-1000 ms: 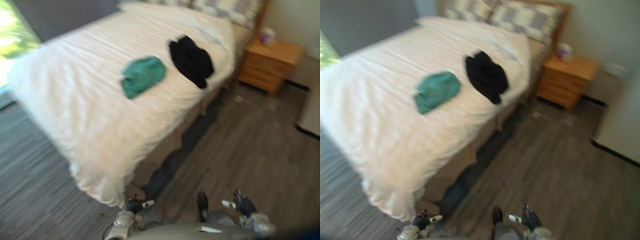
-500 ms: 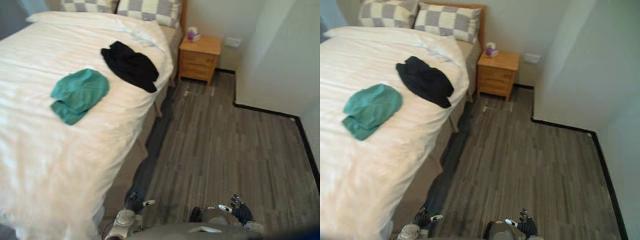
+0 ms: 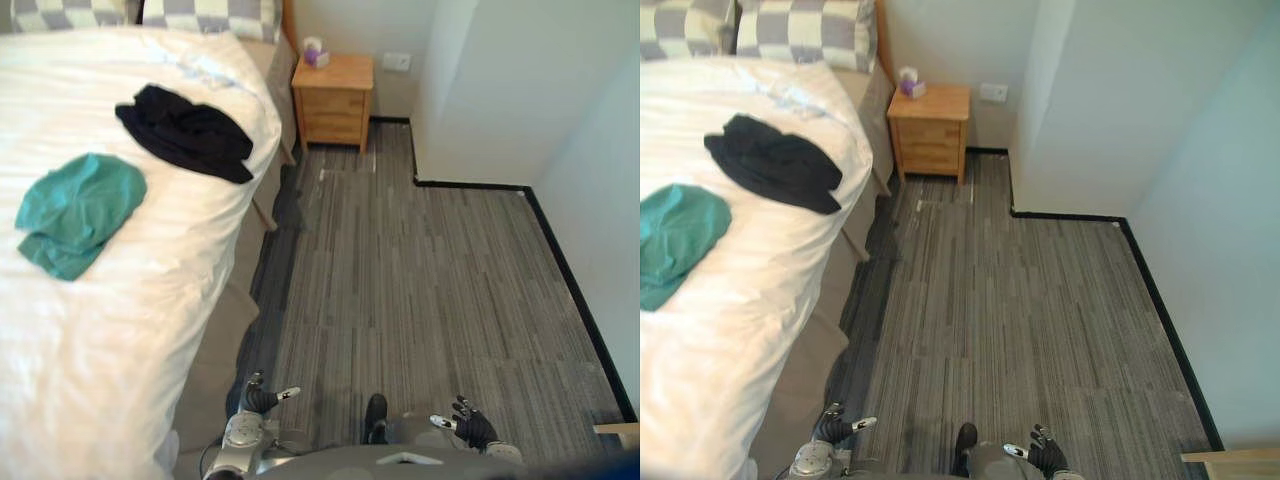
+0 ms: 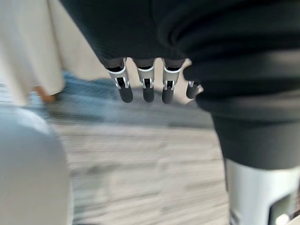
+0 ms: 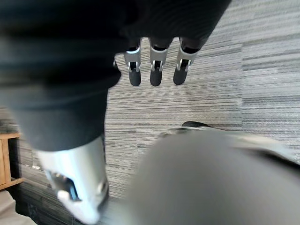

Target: Tidy the bed and pick cloth on bed and put in laundry

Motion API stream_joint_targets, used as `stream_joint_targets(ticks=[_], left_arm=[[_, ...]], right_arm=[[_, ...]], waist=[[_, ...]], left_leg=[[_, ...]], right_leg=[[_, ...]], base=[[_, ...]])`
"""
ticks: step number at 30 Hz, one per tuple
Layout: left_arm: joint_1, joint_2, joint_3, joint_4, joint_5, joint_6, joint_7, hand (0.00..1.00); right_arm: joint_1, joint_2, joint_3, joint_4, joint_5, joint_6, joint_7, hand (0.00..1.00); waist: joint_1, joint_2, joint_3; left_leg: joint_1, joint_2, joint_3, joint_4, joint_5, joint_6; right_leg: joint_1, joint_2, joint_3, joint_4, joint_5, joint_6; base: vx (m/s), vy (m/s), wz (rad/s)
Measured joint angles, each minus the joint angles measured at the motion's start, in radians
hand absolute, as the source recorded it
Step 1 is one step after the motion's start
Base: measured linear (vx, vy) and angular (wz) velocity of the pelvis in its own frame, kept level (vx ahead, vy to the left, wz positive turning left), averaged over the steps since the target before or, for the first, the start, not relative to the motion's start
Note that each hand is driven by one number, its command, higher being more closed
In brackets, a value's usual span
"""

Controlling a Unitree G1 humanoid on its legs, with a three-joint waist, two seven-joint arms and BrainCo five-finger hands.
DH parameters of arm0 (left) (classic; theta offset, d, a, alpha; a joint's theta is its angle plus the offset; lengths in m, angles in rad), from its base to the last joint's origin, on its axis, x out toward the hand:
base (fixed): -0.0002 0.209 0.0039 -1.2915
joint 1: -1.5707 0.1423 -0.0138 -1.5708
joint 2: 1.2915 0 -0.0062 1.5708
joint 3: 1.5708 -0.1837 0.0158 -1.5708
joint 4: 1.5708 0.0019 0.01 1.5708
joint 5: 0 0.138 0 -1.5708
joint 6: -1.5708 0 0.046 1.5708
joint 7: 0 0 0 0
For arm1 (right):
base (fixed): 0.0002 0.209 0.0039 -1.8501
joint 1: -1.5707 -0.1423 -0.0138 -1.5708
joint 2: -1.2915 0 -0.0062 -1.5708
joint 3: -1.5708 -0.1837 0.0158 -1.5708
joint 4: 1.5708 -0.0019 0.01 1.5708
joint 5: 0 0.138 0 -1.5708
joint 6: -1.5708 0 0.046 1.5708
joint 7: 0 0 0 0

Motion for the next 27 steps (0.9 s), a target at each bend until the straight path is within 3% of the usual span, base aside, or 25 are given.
stream_joint_targets(ticks=[1, 2, 3, 4, 5, 8, 12, 13, 19, 23, 27], left_arm=[[0.004, -0.024, -0.001, -0.002, -0.003, -0.002, -0.004, 0.0], [0.013, -0.021, 0.001, -0.015, -0.007, -0.018, -0.008, 0.0], [-0.003, -0.022, 0.012, 0.009, -0.022, 0.001, -0.014, 0.0], [-0.005, -0.022, 0.0, 0.015, -0.022, 0.005, -0.024, 0.0], [-0.004, -0.026, -0.01, 0.025, -0.022, 0.005, -0.028, 0.0], [-0.018, -0.031, -0.032, 0.047, -0.031, 0.01, -0.03, 0.0], [-0.021, -0.023, -0.034, 0.062, -0.072, 0.038, -0.027, 0.0], [-0.043, 0.007, 0.008, 0.083, -0.112, 0.179, -0.026, 0.0], [-0.04, 0.004, 0.021, 0.085, -0.115, 0.171, -0.026, 0.0], [-0.021, -0.016, 0.097, 0.092, -0.187, 0.104, -0.049, 0.0], [0.014, -0.034, 0.167, 0.097, -0.263, 0.003, -0.152, 0.0]], right_arm=[[-0.01, -0.027, -0.004, -0.027, -0.004, 0.001, 0.005, 0.0], [-0.001, -0.026, -0.01, -0.059, 0.0, 0.003, 0.001, 0.0], [-0.005, -0.005, -0.018, -0.055, 0.006, 0.02, -0.001, 0.0], [0.019, 0.005, -0.017, -0.057, 0.015, 0.021, -0.001, 0.0], [0.04, 0.007, -0.033, -0.063, 0.041, 0.022, -0.004, 0.0], [0.06, 0.016, -0.051, -0.05, 0.083, 0.031, -0.008, 0.0], [0.058, 0.019, -0.068, -0.012, 0.07, 0.032, -0.008, 0.0], [0.009, 0.022, -0.061, 0.046, 0.071, 0.052, 0.034, 0.0], [0.012, 0.024, -0.066, 0.046, 0.077, 0.05, 0.034, 0.0], [0.041, 0.042, -0.099, 0.045, 0.162, 0.027, 0.032, 0.0], [0.079, 0.072, -0.169, 0.027, 0.223, 0.008, 0.017, 0.0]], waist=[[-0.003, 0.034, -0.001], [-0.009, 0.0, 0.01], [-0.019, -0.009, 0.023], [-0.029, -0.009, 0.014], [-0.035, 0.009, -0.013], [-0.036, 0.011, -0.019], [-0.034, 0.006, -0.021], [-0.033, -0.024, 0.003], [-0.034, -0.026, 0.003], [-0.03, -0.029, 0.005], [-0.028, -0.028, 0.006]], left_leg=[[-0.002, 0.038, 0.005, -0.059, 0.001, 0.001], [0.017, -0.004, 0.012, -0.094, -0.049, -0.072], [0.042, -0.014, 0.016, -0.08, -0.052, -0.059], [0.044, -0.005, 0.005, -0.089, -0.045, -0.062], [0.047, -0.004, 0.001, -0.108, -0.031, -0.074], [0.082, -0.017, 0.002, -0.167, 0.016, -0.08], [0.099, -0.026, -0.008, -0.204, 0.078, -0.084], [0.138, -0.021, -0.036, -0.272, 0.063, -0.099], [0.134, -0.022, -0.04, -0.273, 0.063, -0.099], [0.126, -0.021, -0.036, -0.273, 0.065, -0.096], [0.12, -0.009, -0.011, -0.257, 0.046, -0.096]], right_leg=[[-0.055, 0.006, -0.049, 0.148, -0.03, -0.061], [-0.093, -0.093, -0.06, 0.355, -0.119, -0.057], [-0.055, -0.093, -0.04, 0.334, -0.152, -0.046], [-0.042, -0.083, -0.049, 0.309, -0.139, -0.042], [-0.04, -0.082, -0.049, 0.299, -0.13, -0.043], [-0.029, -0.091, -0.047, 0.283, -0.117, -0.047], [0.038, -0.085, -0.066, 0.151, -0.05, -0.04], [0.174, -0.033, -0.079, -0.132, 0.114, -0.029], [0.173, -0.037, -0.096, -0.131, 0.112, -0.026], [0.172, -0.042, -0.107, -0.131, 0.103, -0.017], [0.171, -0.033, -0.105, -0.125, 0.094, -0.021]], base=[[-0.06, 0.033, -0.77], [-0.02, 0.026, -0.58], [-0.04, 0.032, -0.29], [0.04, -0.014, 0.06], [0.07, 0.014, 0.1], [0.07, 0.018, 0.03], [0.02, 0.025, 0.14], [0.0, 0.014, 0.09], [0.0, 0.001, 0.02], [0.02, 0.035, 0.1], [0.05, 0.044, -0.08]])
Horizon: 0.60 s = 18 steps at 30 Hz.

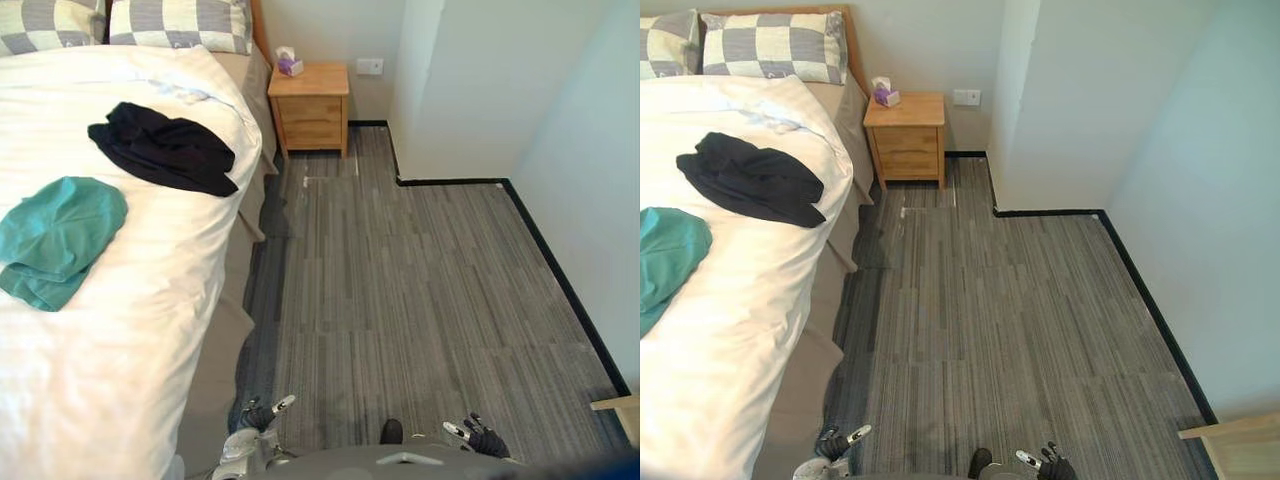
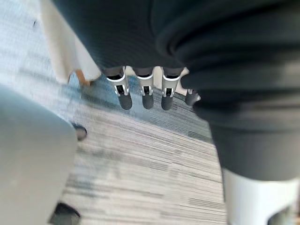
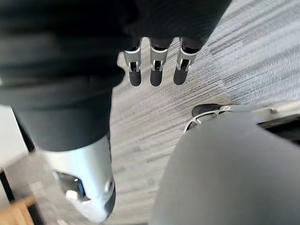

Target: Tidy the bed and pick cloth on bed and put in laundry

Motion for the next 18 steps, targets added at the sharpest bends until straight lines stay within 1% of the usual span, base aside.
stream_joint_targets(ticks=[1, 2, 3, 4, 5, 6, 7, 8, 9, 10, 11, 12, 13, 14, 15, 16, 17, 18], left_arm=[[0.012, -0.002, 0.012, 0.001, -0.039, -0.034, -0.031, 0.0], [0.016, -0.003, 0.018, 0.0, -0.067, -0.052, -0.051, 0.0], [0.028, -0.01, 0.03, 0.003, -0.107, -0.08, -0.078, 0.0], [0.037, -0.017, 0.034, 0.001, -0.139, -0.104, -0.088, 0.0], [0.037, -0.021, 0.036, -0.002, -0.157, -0.111, -0.09, 0.0], [0.036, -0.019, 0.044, -0.023, -0.18, -0.121, -0.09, 0.0], [0.035, -0.016, 0.05, -0.03, -0.189, -0.128, -0.089, 0.0], [0.035, -0.026, 0.07, -0.052, -0.19, -0.131, -0.083, 0.0], [0.049, -0.035, 0.083, -0.077, -0.171, -0.139, -0.066, 0.0], [0.051, -0.033, 0.088, -0.087, -0.146, -0.144, -0.059, 0.0], [0.051, -0.038, 0.084, -0.111, -0.065, -0.151, -0.027, 0.0], [0.051, -0.039, 0.077, -0.118, -0.035, -0.151, -0.015, 0.0], [0.055, -0.04, 0.065, -0.137, 0.018, -0.151, 0.012, 0.0], [0.056, -0.043, 0.065, -0.138, 0.043, -0.15, 0.027, 0.0], [0.051, -0.04, 0.064, -0.144, 0.055, -0.14, 0.045, 0.0], [0.045, -0.04, 0.066, -0.146, 0.051, -0.122, 0.048, 0.0], [0.044, -0.039, 0.066, -0.147, 0.047, -0.113, 0.048, 0.0], [0.044, -0.039, 0.067, -0.149, 0.045, -0.099, 0.048, 0.0]], right_arm=[[0.002, 0.006, -0.019, -0.001, 0.012, 0.0, -0.008, 0.0], [0.002, 0.009, -0.03, -0.001, 0.016, 0.0, -0.011, 0.0], [0.003, 0.009, -0.036, -0.002, 0.022, 0.001, -0.015, 0.0], [0.009, 0.011, -0.035, -0.014, 0.024, 0.001, -0.015, 0.0], [0.01, 0.014, -0.032, -0.026, 0.018, 0.001, -0.016, 0.0], [0.011, 0.027, -0.028, -0.049, 0.004, 0.002, -0.02, 0.0], [0.015, 0.027, -0.023, -0.048, 0.003, 0.003, -0.022, 0.0], [0.028, 0.028, -0.001, -0.051, 0.002, 0.005, -0.024, 0.0], [0.027, 0.023, 0.018, -0.071, -0.006, 0.01, -0.024, 0.0], [0.028, 0.02, 0.022, -0.082, -0.013, 0.01, -0.023, 0.0], [0.023, 0.002, 0.03, -0.084, -0.022, 0.012, -0.023, 0.0], [0.017, -0.005, 0.036, -0.085, -0.026, 0.012, -0.023, 0.0], [0.001, -0.013, 0.043, -0.085, -0.034, 0.011, -0.022, 0.0], [-0.006, -0.012, 0.043, -0.085, -0.034, 0.011, -0.023, 0.0], [-0.012, -0.01, 0.043, -0.086, -0.034, 0.01, -0.023, 0.0], [-0.026, -0.008, 0.044, -0.086, -0.034, 0.01, -0.023, 0.0], [-0.028, -0.007, 0.044, -0.086, -0.034, 0.01, -0.023, 0.0], [-0.027, -0.006, 0.044, -0.086, -0.034, 0.01, -0.023, 0.0]], waist=[[0.001, 0.003, 0.001], [0.002, 0.007, 0.002], [0.002, 0.015, -0.001], [0.002, 0.021, 0.0], [0.005, 0.021, 0.0], [0.01, 0.004, 0.0], [0.016, -0.002, 0.003], [0.023, -0.006, 0.007], [0.025, -0.01, 0.009], [0.025, -0.016, 0.022], [0.032, 0.0, 0.025], [0.033, 0.006, 0.027], [0.034, 0.013, 0.029], [0.037, 0.012, 0.029], [0.049, 0.01, 0.03], [0.056, 0.008, 0.033], [0.055, 0.007, 0.033], [0.053, 0.008, 0.034]], left_leg=[[-0.011, 0.011, 0.019, 0.026, -0.02, -0.003], [-0.016, 0.02, 0.032, 0.044, -0.033, -0.003], [-0.028, 0.038, 0.049, 0.081, -0.058, -0.007], [-0.047, 0.058, 0.076, 0.121, -0.074, -0.015], [-0.059, 0.065, 0.091, 0.147, -0.077, -0.019], [-0.113, 0.07, 0.114, 0.261, -0.077, -0.022], [-0.154, 0.075, 0.13, 0.348, -0.07, -0.024], [-0.234, 0.097, 0.15, 0.53, -0.028, -0.012], [-0.319, 0.121, 0.144, 0.714, 0.055, -0.006], [-0.362, 0.126, 0.147, 0.791, 0.069, -0.006], [-0.42, 0.123, 0.151, 0.865, 0.014, -0.003], [-0.434, 0.119, 0.153, 0.861, -0.006, -0.002], [-0.455, 0.098, 0.169, 0.815, -0.034, -0.005], [-0.46, 0.09, 0.185, 0.774, -0.039, -0.002], [-0.463, 0.079, 0.224, 0.672, -0.039, 0.0], [-0.462, 0.066, 0.259, 0.564, -0.03, 0.006], [-0.463, 0.06, 0.276, 0.509, -0.02, 0.009], [-0.461, 0.056, 0.305, 0.406, 0.017, 0.013]], right_leg=[[0.0, 0.007, 0.004, 0.0, -0.008, -0.008], [0.0, 0.012, 0.004, 0.004, -0.014, -0.01], [-0.013, 0.021, 0.006, 0.033, -0.035, -0.015], [-0.036, 0.026, 0.004, 0.08, -0.067, -0.019], [-0.051, 0.024, 0.002, 0.107, -0.088, -0.022], [-0.086, 0.005, -0.001, 0.165, -0.128, -0.023], [-0.093, -0.005, -0.004, 0.187, -0.142, -0.027], [-0.081, -0.017, -0.016, 0.204, -0.162, -0.028], [-0.055, -0.026, -0.016, 0.212, -0.18, -0.033], [-0.041, -0.029, -0.014, 0.218, -0.191, -0.035], [-0.021, -0.043, -0.003, 0.236, -0.214, -0.034], [-0.013, -0.049, 0.003, 0.239, -0.22, -0.032], [-0.002, -0.06, 0.019, 0.24, -0.227, -0.025], [0.005, -0.067, 0.031, 0.242, -0.227, -0.024], [0.011, -0.08, 0.049, 0.243, -0.235, -0.017], [0.025, -0.094, 0.062, 0.242, -0.247, -0.003], [0.036, -0.103, 0.065, 0.242, -0.255, 0.008], [0.053, -0.115, 0.071, 0.239, -0.272, 0.03]], base=[[0.05, 0.034, -0.2], [0.06, 0.032, -0.26], [0.08, 0.025, -0.21], [0.08, 0.026, -0.15], [0.09, 0.041, 0.07], [0.05, 0.042, 0.16], [0.05, 0.002, 0.2], [0.08, -0.042, 0.21], [0.13, -0.044, 0.23], [0.23, 0.026, 0.18], [0.16, 0.045, 0.02], [0.26, 0.105, -0.17], [0.2, 0.097, -0.27], [0.33, 0.16, -0.49], [0.31, 0.158, -0.54], [0.31, 0.168, -0.49], [0.33, 0.196, -0.3], [0.34, 0.236, -0.18]])
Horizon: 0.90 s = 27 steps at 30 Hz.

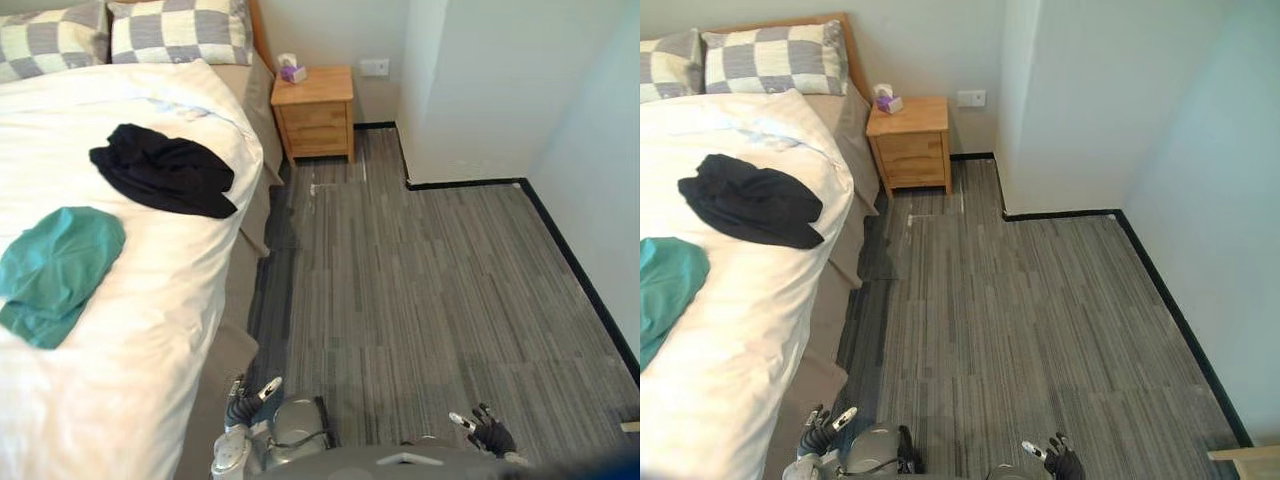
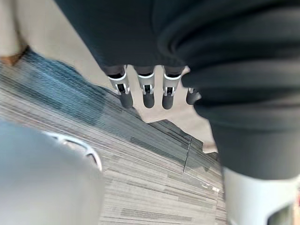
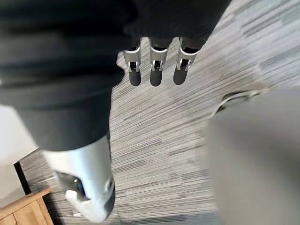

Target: Tidy the bed and pick cloth on bed and put in laundry

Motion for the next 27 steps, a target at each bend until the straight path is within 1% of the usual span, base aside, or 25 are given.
stream_joint_targets(ticks=[1, 2, 3, 4, 6, 8, 9, 10, 11, 12, 13, 14, 15, 16, 17, 18, 19, 20, 21, 22, 23, 24, 25, 26, 27], left_arm=[[0.0, 0.0, 0.002, -0.003, 0.0, 0.008, -0.002, 0.0], [0.0, 0.001, 0.005, -0.006, -0.002, 0.013, -0.004, 0.0], [-0.001, 0.001, 0.009, -0.007, 0.0, 0.019, -0.012, 0.0], [-0.003, 0.009, 0.018, -0.014, 0.001, 0.022, -0.025, 0.0], [-0.006, 0.015, 0.041, -0.026, 0.004, 0.032, -0.06, 0.0], [-0.006, 0.032, 0.039, -0.016, 0.013, 0.055, -0.09, 0.0], [-0.006, 0.051, 0.03, 0.002, 0.039, 0.068, -0.1, 0.0], [-0.006, 0.078, 0.012, 0.025, 0.067, 0.083, -0.103, 0.0], [-0.005, 0.088, 0.002, 0.034, 0.091, 0.086, -0.107, 0.0], [-0.004, 0.102, -0.013, 0.069, 0.128, 0.092, -0.114, 0.0], [-0.008, 0.109, -0.028, 0.078, 0.138, 0.096, -0.114, 0.0], [0.004, 0.113, -0.06, 0.088, 0.157, 0.099, -0.115, 0.0], [0.006, 0.115, -0.079, 0.086, 0.154, 0.1, -0.115, 0.0], [0.004, 0.116, -0.087, 0.083, 0.155, 0.1, -0.116, 0.0], [-0.014, 0.125, -0.113, 0.078, 0.144, 0.095, -0.117, 0.0], [-0.027, 0.128, -0.122, 0.066, 0.129, 0.092, -0.118, 0.0], [-0.039, 0.125, -0.124, 0.061, 0.113, 0.086, -0.119, 0.0], [-0.07, 0.107, -0.138, 0.06, 0.081, 0.073, -0.12, 0.0], [-0.081, 0.097, -0.147, 0.06, 0.074, 0.067, -0.12, 0.0], [-0.092, 0.077, -0.159, 0.063, 0.068, 0.055, -0.12, 0.0], [-0.098, 0.069, -0.163, 0.063, 0.069, 0.051, -0.12, 0.0], [-0.101, 0.053, -0.175, 0.065, 0.074, 0.042, -0.12, 0.0], [-0.108, 0.012, -0.183, 0.084, 0.091, 0.036, -0.123, 0.0], [-0.109, 0.007, -0.184, 0.085, 0.1, 0.036, -0.122, 0.0], [-0.111, 0.008, -0.186, 0.084, 0.114, 0.034, -0.119, 0.0]], right_arm=[[0.005, 0.001, 0.0, 0.0, 0.0, -0.001, 0.0, 0.0], [0.006, 0.004, 0.001, 0.001, -0.001, -0.001, 0.0, 0.0], [0.01, 0.01, 0.004, 0.001, -0.001, -0.001, 0.0, 0.0], [0.009, 0.022, 0.001, -0.001, -0.001, -0.001, 0.001, 0.0], [0.002, 0.044, -0.009, -0.002, -0.01, 0.001, 0.001, 0.0], [-0.006, 0.055, -0.039, 0.0, -0.041, 0.007, 0.003, 0.0], [-0.007, 0.055, -0.05, 0.014, -0.044, 0.013, 0.008, 0.0], [-0.013, 0.052, -0.073, 0.044, -0.046, 0.015, 0.011, 0.0], [-0.021, 0.049, -0.086, 0.059, -0.047, 0.018, 0.01, 0.0], [-0.039, 0.04, -0.101, 0.08, -0.047, 0.027, 0.009, 0.0], [-0.046, 0.036, -0.108, 0.083, -0.043, 0.03, 0.01, 0.0], [-0.055, 0.026, -0.109, 0.074, -0.041, 0.027, 0.009, 0.0], [-0.06, 0.02, -0.106, 0.042, -0.038, 0.023, 0.01, 0.0], [-0.064, 0.018, -0.099, 0.033, -0.038, 0.021, 0.011, 0.0], [-0.064, 0.02, -0.075, 0.006, -0.03, 0.004, 0.018, 0.0], [-0.064, 0.026, -0.07, -0.011, -0.02, -0.001, 0.022, 0.0], [-0.064, 0.031, -0.07, -0.014, -0.015, -0.003, 0.024, 0.0], [-0.065, 0.038, -0.067, -0.027, 0.005, -0.011, 0.03, 0.0], [-0.065, 0.04, -0.065, -0.032, 0.007, -0.011, 0.033, 0.0], [-0.063, 0.042, -0.054, -0.038, 0.011, -0.011, 0.036, 0.0], [-0.061, 0.043, -0.047, -0.04, 0.011, -0.01, 0.037, 0.0], [-0.051, 0.051, -0.043, -0.034, 0.022, -0.006, 0.041, 0.0], [-0.07, 0.034, -0.055, -0.038, 0.018, -0.011, 0.035, 0.0], [-0.076, 0.035, -0.055, -0.038, 0.011, -0.011, 0.034, 0.0], [-0.082, 0.042, -0.069, -0.043, 0.015, -0.01, 0.031, 0.0]], waist=[[0.0, 0.0, 0.0], [0.002, -0.003, 0.0], [0.007, -0.01, -0.008], [0.013, -0.031, -0.015], [0.031, -0.046, -0.01], [0.027, -0.05, -0.011], [0.026, -0.061, -0.017], [0.026, -0.079, -0.025], [0.026, -0.083, -0.025], [0.019, -0.077, -0.023], [0.012, -0.073, -0.02], [0.008, -0.063, -0.018], [0.003, -0.049, -0.011], [0.0, -0.04, -0.007], [-0.013, -0.04, -0.009], [-0.02, -0.042, -0.008], [-0.025, -0.043, -0.007], [-0.037, -0.042, -0.006], [-0.043, -0.04, -0.005], [-0.052, -0.038, -0.002], [-0.057, -0.04, -0.002], [-0.06, -0.042, 0.005], [-0.049, 0.004, 0.022], [-0.045, 0.006, 0.029], [-0.053, -0.001, 0.044]], left_leg=[[0.001, 0.001, 0.014, -0.085, 0.045, 0.008], [0.002, 0.001, 0.021, -0.086, 0.091, 0.028], [0.008, -0.013, 0.052, -0.065, 0.111, 0.089], [0.001, -0.021, 0.076, -0.017, 0.053, 0.101], [0.005, -0.026, 0.103, 0.033, -0.006, 0.122], [0.041, -0.048, 0.104, 0.041, -0.052, 0.148], [0.075, -0.077, 0.096, 0.029, -0.076, 0.159], [0.106, -0.115, 0.086, 0.02, -0.102, 0.159], [0.12, -0.129, 0.082, 0.013, -0.115, 0.158], [0.161, -0.148, 0.067, -0.015, -0.136, 0.146], [0.188, -0.151, 0.065, -0.033, -0.138, 0.142], [0.247, -0.151, 0.062, -0.08, -0.131, 0.146], [0.306, -0.14, 0.056, -0.127, -0.129, 0.143], [0.333, -0.132, 0.05, -0.148, -0.13, 0.139], [0.377, -0.113, 0.028, -0.196, -0.123, 0.113], [0.399, -0.101, 0.011, -0.217, -0.125, 0.096], [0.414, -0.094, -0.001, -0.228, -0.125, 0.091], [0.453, -0.074, -0.033, -0.256, -0.128, 0.08], [0.469, -0.066, -0.049, -0.265, -0.131, 0.075], [0.499, -0.051, -0.082, -0.28, -0.136, 0.067], [0.51, -0.045, -0.098, -0.282, -0.141, 0.058], [0.545, -0.035, -0.129, -0.28, -0.161, 0.02], [0.569, 0.002, -0.144, -0.28, -0.152, 0.012], [0.57, 0.001, -0.159, -0.28, -0.133, 0.012], [0.602, 0.0, -0.161, -0.282, -0.092, -0.003]], right_leg=[[0.023, -0.011, 0.004, 0.0, -0.022, 0.028], [0.037, -0.021, 0.007, 0.0, -0.034, 0.044], [0.051, -0.049, 0.011, -0.002, -0.052, 0.063], [0.059, -0.07, 0.011, -0.002, -0.046, 0.06], [0.064, -0.095, 0.009, 0.008, -0.02, 0.066], [0.073, -0.111, 0.007, 0.117, -0.016, 0.072], [0.072, -0.128, 0.001, 0.235, -0.007, 0.091], [0.048, -0.168, -0.017, 0.352, 0.011, 0.104], [0.014, -0.19, -0.006, 0.438, 0.031, 0.118], [-0.085, -0.233, 0.028, 0.66, 0.126, 0.119], [-0.133, -0.247, 0.043, 0.757, 0.142, 0.12], [-0.229, -0.256, 0.052, 0.904, 0.128, 0.099], [-0.311, -0.242, 0.042, 0.971, 0.102, 0.069], [-0.353, -0.224, 0.036, 0.976, 0.09, 0.057], [-0.443, -0.19, -0.003, 0.931, 0.06, 0.046], [-0.489, -0.176, -0.03, 0.874, 0.053, 0.043], [-0.512, -0.165, -0.049, 0.824, 0.047, 0.033], [-0.555, -0.136, -0.088, 0.65, 0.044, 0.022], [-0.562, -0.123, -0.099, 0.569, 0.051, 0.02], [-0.565, -0.089, -0.097, 0.391, 0.1, 0.02], [-0.557, -0.075, -0.089, 0.291, 0.141, 0.02], [-0.52, -0.047, -0.058, 0.176, 0.296, -0.034], [-0.505, -0.016, -0.072, 0.238, 0.234, -0.062], [-0.516, -0.025, -0.068, 0.289, 0.192, -0.061], [-0.52, -0.049, -0.069, 0.39, 0.104, -0.075]], base=[[0.37, 0.263, -0.17], [0.54, 0.391, -0.17], [0.62, 0.387, -0.24], [0.64, 0.375, -0.31], [0.5, 0.246, -0.26], [0.49, 0.202, 0.12], [0.45, 0.138, 0.3], [0.41, 0.124, 0.27], [0.36, 0.089, 0.28], [0.27, 0.061, 0.2], [0.34, 0.049, 0.2], [0.37, 0.027, 0.12], [0.37, 0.014, 0.09], [0.44, -0.031, 0.28], [0.37, -0.062, 0.37], [0.38, -0.089, 0.48], [0.44, -0.174, 0.59], [0.48, -0.204, 0.62], [0.64, -0.294, 0.86], [0.47, -0.245, 0.77], [0.61, -0.347, 1.0], [0.58, -0.312, 0.57], [0.56, -0.296, 0.4], [0.47, -0.254, 0.15], [0.43, -0.273, 0.24]])
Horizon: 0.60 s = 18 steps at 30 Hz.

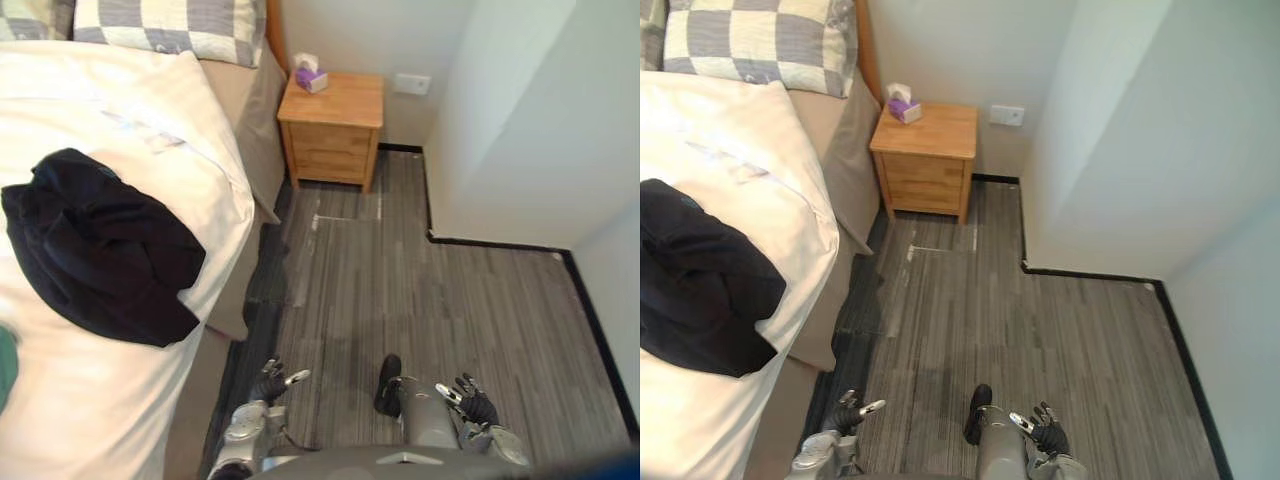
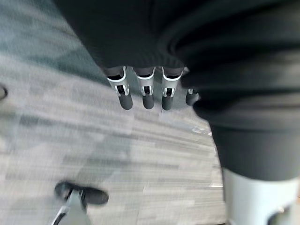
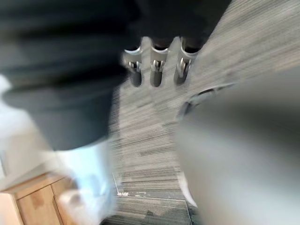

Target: Tidy the bed and pick cloth on bed and put in laundry

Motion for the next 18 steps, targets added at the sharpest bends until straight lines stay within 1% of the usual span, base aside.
stream_joint_targets(ticks=[1, 2, 3, 4, 5, 6, 7, 8, 9, 10, 11, 12, 13, 14, 16, 17, 18], left_arm=[[-0.002, 0.003, 0.0, 0.005, 0.004, 0.007, 0.003, 0.0], [0.001, 0.003, 0.0, 0.007, 0.007, 0.008, 0.003, 0.0], [0.003, 0.0, 0.002, 0.009, 0.014, 0.012, 0.008, 0.0], [0.004, -0.005, 0.022, 0.007, 0.014, 0.015, 0.009, 0.0], [0.006, -0.007, 0.035, 0.005, 0.014, 0.018, 0.007, 0.0], [0.007, -0.007, 0.068, -0.003, 0.011, 0.019, 0.01, 0.0], [0.016, -0.008, 0.102, -0.012, 0.006, 0.008, 0.013, 0.0], [0.025, -0.008, 0.113, -0.019, -0.001, 0.001, 0.017, 0.0], [0.043, -0.003, 0.132, -0.041, -0.008, -0.019, 0.027, 0.0], [0.054, 0.005, 0.146, -0.046, -0.008, -0.024, 0.031, 0.0], [0.058, 0.006, 0.151, -0.055, -0.017, -0.029, 0.031, 0.0], [0.065, 0.003, 0.151, -0.077, -0.03, -0.047, 0.031, 0.0], [0.066, 0.001, 0.15, -0.083, -0.034, -0.057, 0.031, 0.0], [0.062, -0.003, 0.151, -0.095, -0.048, -0.075, 0.03, 0.0], [0.064, -0.004, 0.151, -0.105, -0.048, -0.081, 0.03, 0.0], [0.063, -0.005, 0.151, -0.106, -0.048, -0.081, 0.03, 0.0], [0.064, -0.004, 0.155, -0.106, -0.051, -0.08, 0.029, 0.0]], right_arm=[[-0.001, 0.001, 0.008, 0.0, -0.002, 0.001, -0.011, 0.0], [-0.001, 0.0, 0.018, 0.0, -0.001, 0.0, -0.017, 0.0], [-0.005, 0.0, 0.034, -0.001, 0.004, 0.001, -0.026, 0.0], [-0.01, 0.001, 0.032, -0.001, 0.005, 0.002, -0.036, 0.0], [-0.01, 0.001, 0.031, -0.001, 0.005, 0.003, -0.039, 0.0], [-0.008, 0.001, 0.025, 0.0, 0.006, 0.004, -0.041, 0.0], [-0.003, 0.006, 0.025, 0.002, 0.004, 0.003, -0.041, 0.0], [0.0, 0.006, 0.025, 0.003, 0.002, 0.003, -0.041, 0.0], [0.003, 0.008, 0.025, 0.01, -0.01, 0.002, -0.04, 0.0], [0.007, 0.012, 0.026, 0.023, -0.018, 0.002, -0.038, 0.0], [0.007, 0.012, 0.028, 0.024, -0.022, 0.001, -0.037, 0.0], [0.02, 0.011, 0.032, 0.026, -0.038, 0.0, -0.035, 0.0], [0.019, 0.012, 0.034, 0.026, -0.041, 0.0, -0.033, 0.0], [0.019, 0.014, 0.043, 0.025, -0.052, -0.001, -0.031, 0.0], [0.021, 0.017, 0.05, 0.024, -0.054, -0.006, -0.03, 0.0], [0.029, 0.017, 0.064, 0.022, -0.054, -0.019, -0.03, 0.0], [0.035, 0.021, 0.068, 0.022, -0.054, -0.027, -0.031, 0.0]], waist=[[-0.001, 0.0, -0.002], [-0.002, 0.002, -0.005], [-0.004, 0.005, -0.008], [-0.005, 0.014, -0.013], [-0.005, 0.019, -0.017], [-0.006, 0.021, -0.017], [-0.005, 0.023, -0.013], [-0.003, 0.026, -0.012], [0.007, 0.031, -0.01], [0.02, 0.016, -0.005], [0.025, 0.012, -0.006], [0.036, 0.009, -0.006], [0.043, 0.009, -0.006], [0.055, 0.0, -0.001], [0.056, -0.009, 0.002], [0.053, -0.011, 0.003], [0.055, -0.015, 0.004]], left_leg=[[0.032, 0.008, 0.0, 0.004, 0.03, -0.027], [0.039, 0.016, -0.003, 0.012, 0.038, -0.035], [0.037, 0.028, -0.022, 0.045, 0.05, -0.042], [0.014, 0.047, -0.05, 0.109, 0.07, -0.043], [-0.018, 0.058, -0.071, 0.168, 0.085, -0.049], [-0.111, 0.076, -0.125, 0.352, 0.16, -0.057], [-0.231, 0.102, -0.182, 0.579, 0.303, -0.084], [-0.3, 0.119, -0.196, 0.705, 0.292, -0.083], [-0.412, 0.132, -0.204, 0.913, 0.223, -0.08], [-0.5, 0.115, -0.199, 0.994, 0.162, -0.072], [-0.539, 0.103, -0.192, 0.997, 0.137, -0.061], [-0.608, 0.08, -0.158, 0.953, 0.095, -0.05], [-0.636, 0.068, -0.132, 0.91, 0.075, -0.041], [-0.682, 0.033, -0.026, 0.717, 0.031, -0.004], [-0.69, 0.006, 0.071, 0.573, 0.03, 0.011], [-0.689, -0.005, 0.183, 0.428, 0.056, 0.034], [-0.679, -0.005, 0.286, 0.316, 0.147, 0.14]], right_leg=[[0.0, -0.01, 0.0, 0.084, -0.074, -0.008], [0.0, -0.009, -0.001, 0.112, -0.103, -0.009], [0.001, -0.003, -0.004, 0.146, -0.153, -0.009], [0.01, 0.013, -0.012, 0.155, -0.188, -0.006], [0.019, 0.02, -0.02, 0.152, -0.203, -0.004], [0.051, 0.038, -0.026, 0.13, -0.23, 0.005], [0.112, 0.068, -0.034, 0.075, -0.238, 0.006], [0.147, 0.086, -0.039, 0.047, -0.239, 0.006], [0.224, 0.104, -0.045, 0.0, -0.239, -0.002], [0.292, 0.105, -0.052, -0.046, -0.245, -0.003], [0.327, 0.104, -0.053, -0.071, -0.246, -0.002], [0.386, 0.102, -0.055, -0.122, -0.245, 0.006], [0.408, 0.099, -0.055, -0.145, -0.243, 0.013], [0.474, 0.082, -0.056, -0.205, -0.243, 0.039], [0.52, 0.059, -0.065, -0.226, -0.252, 0.065], [0.559, 0.043, -0.084, -0.243, -0.265, 0.095], [0.599, 0.037, -0.091, -0.256, -0.28, 0.124]], base=[[0.43, -0.274, 0.17], [0.45, -0.26, -0.02], [0.5, -0.292, -0.06], [0.48, -0.279, -0.01], [0.43, -0.261, 0.09], [0.34, -0.2, 0.13], [0.34, -0.178, 0.09], [0.36, -0.132, -0.05], [0.4, -0.079, -0.09], [0.4, -0.074, -0.06], [0.42, -0.051, 0.02], [0.33, -0.02, 0.01], [0.6, 0.077, -0.05], [0.55, 0.123, -0.05], [0.53, 0.133, 0.03], [0.6, 0.17, 0.09], [0.6, 0.181, 0.09]])
